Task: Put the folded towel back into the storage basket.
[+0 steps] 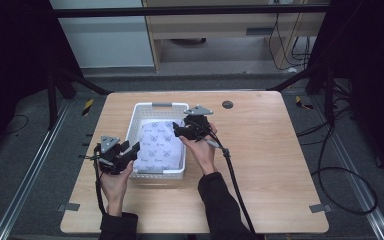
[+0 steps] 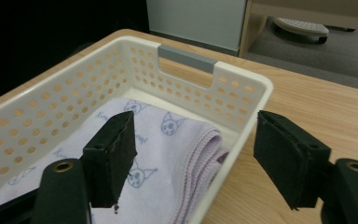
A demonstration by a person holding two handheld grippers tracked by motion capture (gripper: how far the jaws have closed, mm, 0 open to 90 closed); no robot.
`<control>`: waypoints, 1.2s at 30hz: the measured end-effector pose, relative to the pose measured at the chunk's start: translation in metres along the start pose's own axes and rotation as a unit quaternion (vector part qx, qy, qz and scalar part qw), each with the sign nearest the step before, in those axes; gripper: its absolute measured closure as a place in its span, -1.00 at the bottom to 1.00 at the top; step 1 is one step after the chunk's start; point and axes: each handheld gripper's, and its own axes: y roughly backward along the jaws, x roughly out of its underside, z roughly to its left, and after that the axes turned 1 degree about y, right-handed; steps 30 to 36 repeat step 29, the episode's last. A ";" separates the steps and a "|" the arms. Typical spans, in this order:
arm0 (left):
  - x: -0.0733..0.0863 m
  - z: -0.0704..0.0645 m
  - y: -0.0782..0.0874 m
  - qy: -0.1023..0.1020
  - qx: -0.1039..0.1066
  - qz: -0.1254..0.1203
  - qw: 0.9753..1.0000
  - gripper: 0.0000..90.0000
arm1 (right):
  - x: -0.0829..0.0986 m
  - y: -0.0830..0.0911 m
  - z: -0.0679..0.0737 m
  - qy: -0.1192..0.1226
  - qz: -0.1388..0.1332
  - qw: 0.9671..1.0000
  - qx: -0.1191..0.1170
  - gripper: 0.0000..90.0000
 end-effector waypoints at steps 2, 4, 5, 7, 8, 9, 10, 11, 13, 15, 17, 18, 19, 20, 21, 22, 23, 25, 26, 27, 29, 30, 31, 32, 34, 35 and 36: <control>0.000 -0.002 0.003 0.001 0.006 -0.007 1.000 0.20 | 0.000 0.005 -0.003 -0.007 -0.002 1.000 -0.001 -0.40; 0.001 -0.008 0.007 -0.003 0.015 -0.016 1.000 0.16 | 0.003 0.019 -0.014 -0.019 -0.014 1.000 -0.003 -0.46; 0.002 -0.009 0.007 -0.005 0.018 -0.015 1.000 0.15 | 0.004 0.024 -0.018 -0.021 -0.019 1.000 -0.004 -0.48; 0.003 -0.013 0.010 -0.013 0.019 -0.018 1.000 0.13 | 0.007 0.034 -0.024 -0.027 -0.027 0.999 -0.006 -0.49; 0.003 -0.014 0.011 -0.015 0.020 -0.018 1.000 0.11 | 0.009 0.039 -0.027 -0.031 -0.029 0.999 -0.006 -0.51; 0.003 -0.016 0.012 -0.016 0.024 -0.019 0.999 0.11 | 0.011 0.042 -0.030 -0.030 -0.030 0.999 -0.005 -0.53; 0.004 -0.018 0.014 -0.018 0.024 -0.020 0.999 0.09 | 0.013 0.047 -0.033 -0.031 -0.031 0.999 -0.003 -0.55; 0.005 -0.019 0.015 -0.021 0.025 -0.022 0.999 0.08 | 0.015 0.053 -0.036 -0.030 -0.032 0.999 -0.001 -0.56; 0.008 -0.022 0.017 -0.026 0.025 -0.025 0.999 0.06 | 0.020 0.063 -0.040 -0.032 -0.035 0.999 -0.001 -0.57; 0.010 -0.025 0.020 -0.033 0.024 -0.026 0.999 0.04 | 0.027 0.073 -0.045 -0.035 -0.041 0.999 -0.002 -0.59; 0.011 -0.026 0.021 -0.032 0.024 -0.028 0.999 0.01 | 0.033 0.081 -0.048 -0.037 -0.043 0.998 -0.002 -0.61; 0.012 -0.026 0.022 -0.032 0.027 -0.029 0.999 -0.01 | 0.037 0.086 -0.050 -0.038 -0.047 0.998 -0.003 -0.60; 0.013 -0.026 0.022 -0.033 0.028 -0.028 0.999 -0.02 | 0.041 0.091 -0.053 -0.039 -0.046 0.998 -0.008 -0.60; 0.014 -0.027 0.022 -0.034 0.029 -0.028 0.999 -0.04 | 0.045 0.095 -0.056 -0.041 -0.044 0.998 -0.011 -0.60; 0.015 -0.026 0.022 -0.034 0.029 -0.028 0.999 -0.06 | 0.050 0.099 -0.058 -0.042 -0.043 0.998 -0.010 -0.60; 0.015 -0.026 0.022 -0.034 0.029 -0.028 0.999 -0.08 | 0.055 0.102 -0.061 -0.041 -0.041 0.998 -0.008 -0.61; 0.017 -0.025 0.023 -0.032 0.032 -0.029 0.999 -0.08 | 0.061 0.106 -0.064 -0.040 -0.039 0.998 -0.004 -0.61; 0.020 -0.025 0.024 -0.037 0.031 -0.029 0.998 -0.10 | 0.073 0.112 -0.071 -0.038 -0.032 0.999 0.004 -0.62; 0.022 -0.025 0.025 -0.038 0.029 -0.028 0.998 -0.11 | 0.077 0.115 -0.074 -0.037 -0.029 0.999 0.008 -0.63; 0.023 -0.026 0.025 -0.037 0.030 -0.030 0.998 -0.12 | 0.083 0.118 -0.078 -0.040 -0.030 0.999 0.012 -0.62; 0.025 -0.025 0.026 -0.037 0.031 -0.032 0.998 -0.12 | 0.092 0.124 -0.082 -0.047 -0.033 0.998 0.020 -0.61; 0.025 -0.025 0.026 -0.037 0.031 -0.032 0.998 -0.12 | 0.092 0.124 -0.082 -0.047 -0.033 0.998 0.020 -0.61; 0.025 -0.025 0.026 -0.037 0.031 -0.032 0.998 -0.12 | 0.092 0.124 -0.082 -0.047 -0.033 0.998 0.020 -0.61; 0.025 -0.025 0.026 -0.037 0.031 -0.032 0.998 -0.12 | 0.092 0.124 -0.082 -0.047 -0.033 0.998 0.020 -0.61; 0.025 -0.025 0.026 -0.037 0.031 -0.032 0.998 -0.12 | 0.092 0.124 -0.082 -0.047 -0.033 0.998 0.020 -0.61; 0.025 -0.025 0.026 -0.037 0.031 -0.032 0.998 -0.12 | 0.092 0.124 -0.082 -0.047 -0.033 0.998 0.020 -0.61; 0.025 -0.025 0.026 -0.037 0.031 -0.032 0.998 -0.12 | 0.092 0.124 -0.082 -0.047 -0.033 0.998 0.020 -0.61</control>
